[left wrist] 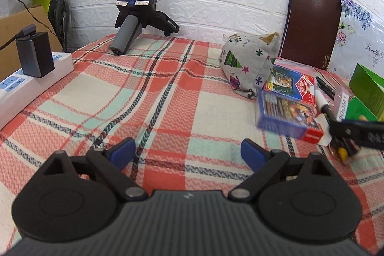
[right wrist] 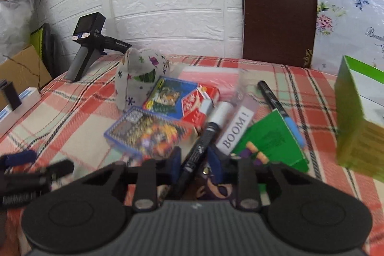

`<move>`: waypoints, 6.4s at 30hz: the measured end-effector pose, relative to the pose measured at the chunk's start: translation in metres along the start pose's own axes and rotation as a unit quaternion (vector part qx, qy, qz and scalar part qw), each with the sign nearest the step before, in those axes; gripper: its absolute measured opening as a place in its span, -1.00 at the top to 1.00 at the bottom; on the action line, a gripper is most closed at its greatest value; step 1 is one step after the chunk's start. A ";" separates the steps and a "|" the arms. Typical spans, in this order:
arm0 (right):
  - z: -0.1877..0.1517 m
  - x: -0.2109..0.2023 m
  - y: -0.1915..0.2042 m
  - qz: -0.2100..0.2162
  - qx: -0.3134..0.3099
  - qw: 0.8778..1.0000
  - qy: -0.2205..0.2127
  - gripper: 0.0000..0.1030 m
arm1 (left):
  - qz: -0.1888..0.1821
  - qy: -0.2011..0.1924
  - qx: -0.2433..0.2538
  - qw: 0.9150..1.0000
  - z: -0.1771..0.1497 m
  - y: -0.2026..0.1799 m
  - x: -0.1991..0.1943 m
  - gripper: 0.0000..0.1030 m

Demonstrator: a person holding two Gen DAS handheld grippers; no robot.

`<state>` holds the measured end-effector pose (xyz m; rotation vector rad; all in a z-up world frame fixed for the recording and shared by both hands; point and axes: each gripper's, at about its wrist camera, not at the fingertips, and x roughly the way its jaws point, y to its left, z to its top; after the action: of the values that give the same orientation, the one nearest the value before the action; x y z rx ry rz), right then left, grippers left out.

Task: Organize objects
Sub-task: 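Move the left gripper to the black marker among the items, then close the left gripper on the black marker and lift it, then lower the marker into the green box and open the left gripper, then move the left gripper to the purple figure keychain, then grasp the purple figure with the left gripper and lift the keychain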

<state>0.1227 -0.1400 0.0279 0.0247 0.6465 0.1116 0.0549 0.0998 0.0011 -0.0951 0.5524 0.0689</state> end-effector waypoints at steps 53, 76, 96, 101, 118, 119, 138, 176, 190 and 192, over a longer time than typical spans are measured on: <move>-0.100 -0.136 -0.056 0.145 -0.125 0.979 0.072 0.65 | -0.177 0.228 -0.108 0.951 -0.011 -0.120 -0.037 0.53; -0.069 -0.179 -0.189 -0.069 0.047 0.992 -0.095 0.65 | -0.333 0.121 0.077 0.932 0.063 -0.343 -0.035 0.55; -0.055 -0.134 -0.212 -0.097 0.125 0.976 -0.151 0.29 | -0.281 0.104 0.073 0.951 0.075 -0.284 0.001 0.34; -0.074 -0.126 -0.178 -0.021 0.116 0.989 -0.091 0.24 | -0.258 0.092 0.038 0.961 0.056 -0.193 -0.027 0.33; -0.062 -0.065 -0.040 0.085 -0.111 0.990 0.002 0.27 | -0.215 0.190 -0.099 0.953 -0.001 -0.060 -0.026 0.07; -0.059 -0.065 -0.033 0.102 -0.115 0.988 0.011 0.28 | -0.217 0.193 -0.111 0.951 -0.003 -0.054 -0.029 0.03; -0.079 -0.095 0.102 0.246 -0.268 0.931 -0.014 -0.11 | -0.155 0.141 -0.209 0.955 -0.011 0.068 -0.072 0.13; -0.046 -0.065 0.032 0.345 -0.166 0.918 0.105 -0.17 | -0.187 0.210 -0.260 0.924 -0.031 0.040 -0.071 -0.16; -0.036 -0.070 0.048 0.290 -0.178 0.940 0.030 -0.96 | -0.188 0.214 -0.263 0.922 -0.026 0.042 -0.076 -0.18; -0.035 -0.054 0.060 0.317 -0.177 0.929 0.073 -0.99 | -0.187 0.214 -0.267 0.921 -0.027 0.043 -0.077 -0.18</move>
<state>0.0529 -0.0869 0.0356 -0.1258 0.7398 0.8627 -0.0281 0.1367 0.0158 -0.7610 0.9335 -0.1824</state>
